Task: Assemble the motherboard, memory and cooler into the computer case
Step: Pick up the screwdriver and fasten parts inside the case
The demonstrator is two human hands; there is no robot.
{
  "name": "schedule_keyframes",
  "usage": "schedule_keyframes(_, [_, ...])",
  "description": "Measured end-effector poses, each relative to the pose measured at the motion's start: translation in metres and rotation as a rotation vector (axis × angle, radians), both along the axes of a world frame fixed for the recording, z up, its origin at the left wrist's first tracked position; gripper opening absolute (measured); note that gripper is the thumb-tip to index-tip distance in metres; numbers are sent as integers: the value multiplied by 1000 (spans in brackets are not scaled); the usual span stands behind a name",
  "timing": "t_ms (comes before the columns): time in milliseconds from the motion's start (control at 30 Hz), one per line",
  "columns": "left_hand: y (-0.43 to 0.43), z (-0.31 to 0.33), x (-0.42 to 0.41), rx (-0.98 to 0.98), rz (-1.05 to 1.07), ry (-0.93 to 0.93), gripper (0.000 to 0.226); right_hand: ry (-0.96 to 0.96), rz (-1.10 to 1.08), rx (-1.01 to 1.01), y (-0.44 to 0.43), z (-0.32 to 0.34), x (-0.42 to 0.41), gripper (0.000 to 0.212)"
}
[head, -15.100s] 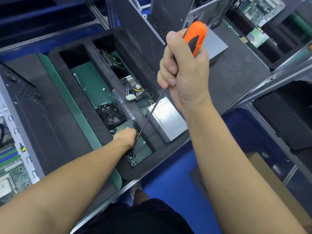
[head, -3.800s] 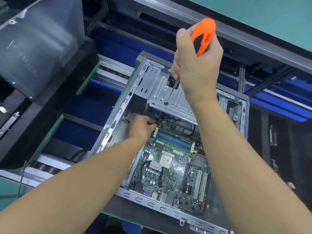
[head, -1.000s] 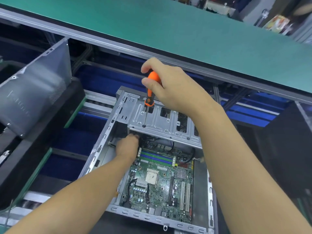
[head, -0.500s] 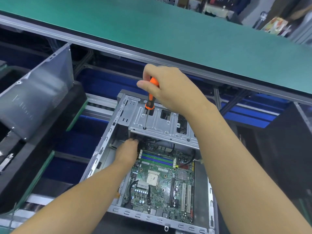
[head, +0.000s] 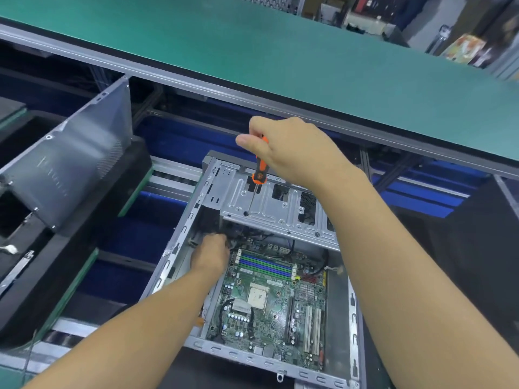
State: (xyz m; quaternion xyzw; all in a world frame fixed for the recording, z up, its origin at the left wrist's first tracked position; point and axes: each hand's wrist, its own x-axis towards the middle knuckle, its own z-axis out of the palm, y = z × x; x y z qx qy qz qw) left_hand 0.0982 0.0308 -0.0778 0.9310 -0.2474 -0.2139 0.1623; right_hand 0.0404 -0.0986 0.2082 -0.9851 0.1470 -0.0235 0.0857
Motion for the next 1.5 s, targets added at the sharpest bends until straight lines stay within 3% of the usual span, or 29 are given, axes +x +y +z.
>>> schedule_keyframes(67, [0, 0, 0, -12, 14, 18, 14, -10, -32, 42, 2, -2, 1, 39])
schedule_keyframes(200, [0, -1, -1, -33, 14, 45, 14, -31, 8, 244, 1, 1, -1, 14])
schedule_keyframes(300, [-2, 1, -1, -50, -5, 54, 16, -50, 63, 252, 1, 1, -4, 10])
schedule_keyframes(467, [-2, 5, -2, -136, -16, 47, 16, -37, 25, 32, 3, -2, -2, 36])
schedule_keyframes(567, [-3, 5, -4, -178, -20, 49, 17, -30, -2, 116, 6, -2, -2, 34])
schedule_keyframes(733, [-4, 4, -5, -143, -57, 11, 18, 21, 59, 220, 2, 4, -8, 15])
schedule_keyframes(933, [-7, 2, -7, -87, -128, -30, 28, 44, 2, -69, 9, 0, -4, 31])
schedule_keyframes(1033, [-7, 4, -8, -45, -172, -57, 27, 31, -42, 87, 8, 1, -2, 20])
schedule_keyframes(1167, [-6, 2, -7, 3, -275, -142, 25, 42, 64, 196, 5, 8, -3, 11])
schedule_keyframes(1267, [-5, 4, -9, -10, -229, -46, 25, 6, 59, 69, 6, 7, -2, 23])
schedule_keyframes(1367, [1, 6, -9, 171, -378, -73, 30, 44, -31, -51, 8, 0, 0, 40])
schedule_keyframes(1500, [-2, -3, -4, 214, -416, -135, 28, 12, -18, 183, 8, 1, 0, 13])
